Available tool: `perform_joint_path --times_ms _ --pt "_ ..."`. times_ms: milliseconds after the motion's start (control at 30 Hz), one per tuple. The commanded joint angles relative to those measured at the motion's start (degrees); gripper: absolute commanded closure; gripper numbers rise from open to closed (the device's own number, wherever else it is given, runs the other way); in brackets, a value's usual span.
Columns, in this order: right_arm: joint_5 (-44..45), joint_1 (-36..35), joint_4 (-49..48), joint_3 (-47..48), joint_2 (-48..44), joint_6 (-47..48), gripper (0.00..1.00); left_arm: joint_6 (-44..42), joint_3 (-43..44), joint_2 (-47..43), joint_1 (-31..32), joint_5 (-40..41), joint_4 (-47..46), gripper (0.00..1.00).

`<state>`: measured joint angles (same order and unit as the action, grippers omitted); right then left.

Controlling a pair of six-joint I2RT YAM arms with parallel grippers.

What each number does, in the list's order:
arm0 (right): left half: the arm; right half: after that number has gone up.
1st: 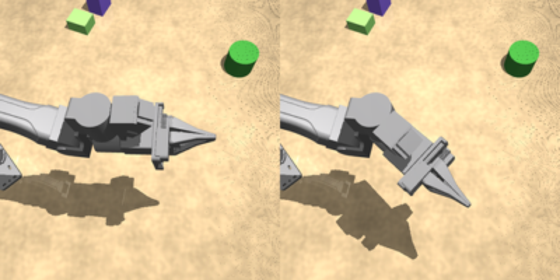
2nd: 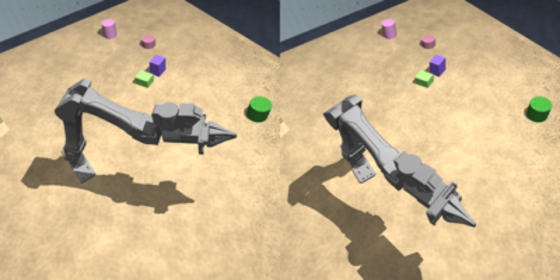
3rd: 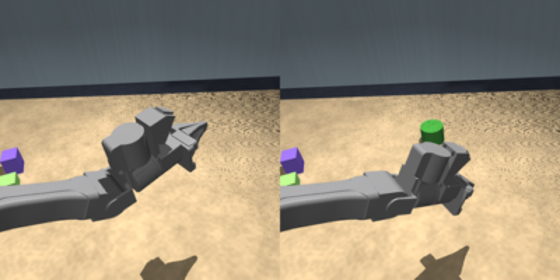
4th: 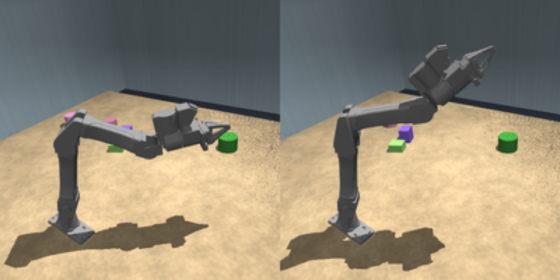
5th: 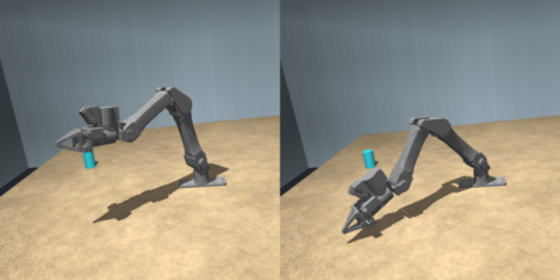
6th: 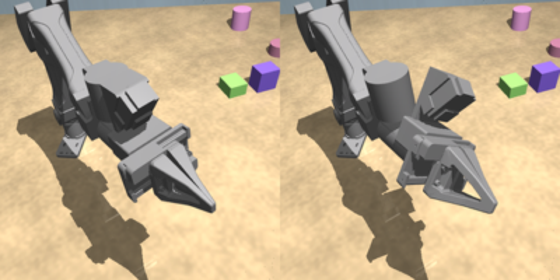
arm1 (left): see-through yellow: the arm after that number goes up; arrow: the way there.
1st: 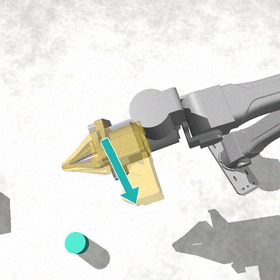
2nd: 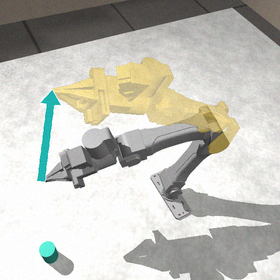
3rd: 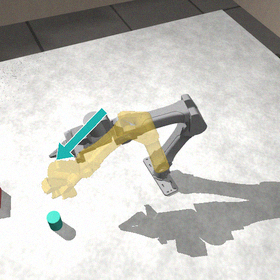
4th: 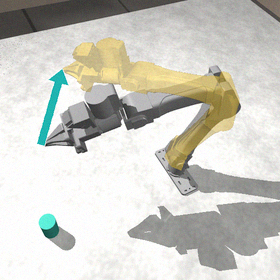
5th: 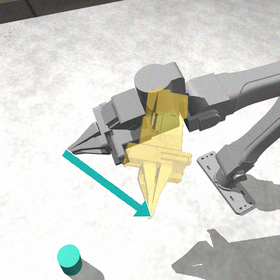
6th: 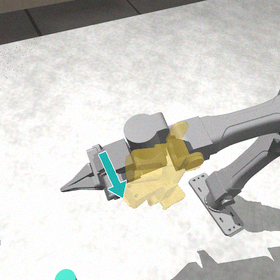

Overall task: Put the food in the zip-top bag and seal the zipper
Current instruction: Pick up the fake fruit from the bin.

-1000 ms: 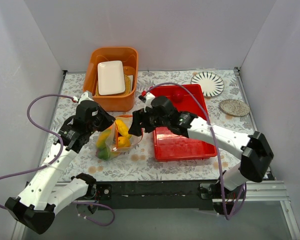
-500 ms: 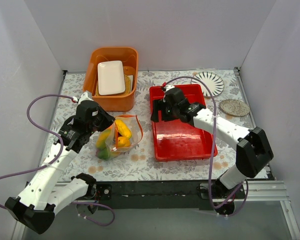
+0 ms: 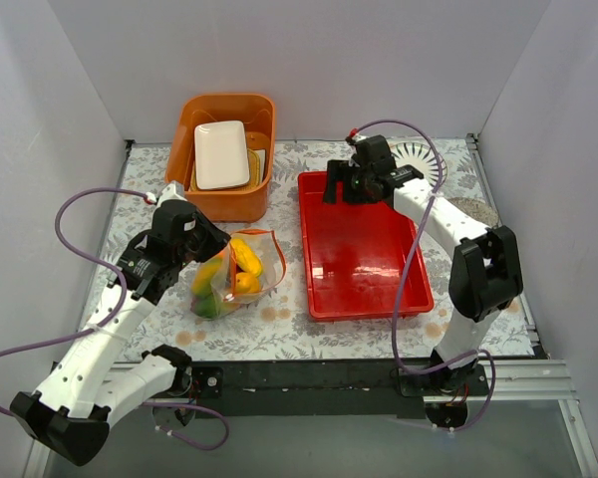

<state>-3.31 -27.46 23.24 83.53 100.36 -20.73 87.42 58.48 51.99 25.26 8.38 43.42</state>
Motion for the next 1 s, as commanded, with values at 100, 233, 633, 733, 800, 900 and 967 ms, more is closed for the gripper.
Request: perform_joint_path --times_ms 100,233,633,733,800,900,967 --pt "7.23 2.68 4.18 8.14 6.42 1.74 0.12 0.21 -0.91 -0.31 -0.03 -1.7 -1.32 0.99" --pt "10.52 3.46 6.01 12.35 11.68 3.33 0.11 0.03 -1.17 -0.22 -0.03 -1.53 -1.14 0.99" --pt "10.34 6.54 5.41 18.07 19.61 4.56 0.11 -0.05 -1.52 -0.31 -0.03 -1.35 -0.62 0.99" --pt "9.29 6.98 4.27 17.81 20.32 5.17 0.11 -0.05 -1.87 -0.48 -0.03 -1.61 -0.79 0.99" --pt "9.29 7.16 3.74 17.99 20.67 5.44 0.11 0.03 -1.88 -0.31 -0.03 -1.88 -1.14 0.99" --pt "8.15 7.6 2.6 17.55 21.2 5.61 0.11 -0.14 -1.26 0.13 -0.03 -2.32 -0.88 0.99" --pt "6.49 7.95 1.19 17.37 21.72 5.79 0.11 -0.49 -1.17 0.31 -0.03 -2.32 -1.05 0.99"
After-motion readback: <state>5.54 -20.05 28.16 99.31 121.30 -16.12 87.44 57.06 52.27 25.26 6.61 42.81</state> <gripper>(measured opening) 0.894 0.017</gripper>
